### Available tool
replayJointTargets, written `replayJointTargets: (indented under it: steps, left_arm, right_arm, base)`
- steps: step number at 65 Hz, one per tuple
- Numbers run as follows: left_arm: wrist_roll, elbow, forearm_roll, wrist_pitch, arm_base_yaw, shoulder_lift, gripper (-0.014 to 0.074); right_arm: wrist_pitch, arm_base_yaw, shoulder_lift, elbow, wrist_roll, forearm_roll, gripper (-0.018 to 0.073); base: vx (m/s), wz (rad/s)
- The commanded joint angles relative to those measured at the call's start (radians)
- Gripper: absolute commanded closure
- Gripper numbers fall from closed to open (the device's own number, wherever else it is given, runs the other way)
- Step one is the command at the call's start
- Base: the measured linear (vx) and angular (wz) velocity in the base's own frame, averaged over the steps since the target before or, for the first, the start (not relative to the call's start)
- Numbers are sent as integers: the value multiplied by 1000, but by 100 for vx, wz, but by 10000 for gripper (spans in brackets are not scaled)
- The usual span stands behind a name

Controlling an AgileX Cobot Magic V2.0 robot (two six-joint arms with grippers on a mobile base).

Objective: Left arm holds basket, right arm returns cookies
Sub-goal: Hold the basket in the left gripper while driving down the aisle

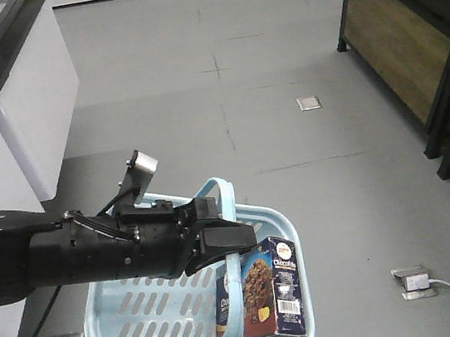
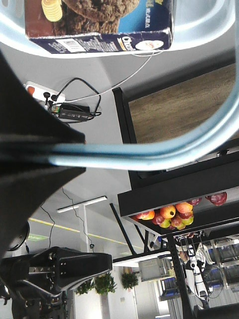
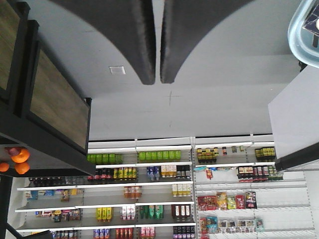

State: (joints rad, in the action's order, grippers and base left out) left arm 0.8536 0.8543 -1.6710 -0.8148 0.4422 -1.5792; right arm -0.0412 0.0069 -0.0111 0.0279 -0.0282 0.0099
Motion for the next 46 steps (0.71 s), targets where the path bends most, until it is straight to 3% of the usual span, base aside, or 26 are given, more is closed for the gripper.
replayJointTargets:
  steps: [1,46]
  left_arm:
    - [4,36,-101,-55,7,50,599]
    - [4,36,-101,-55,7,50,599]
  right_arm:
    - [73,-7,-13,18,5,-10,566]
    - [72,-7,-13,18,5,-10,566]
  base:
    - [19,-13]
    - [26,0]
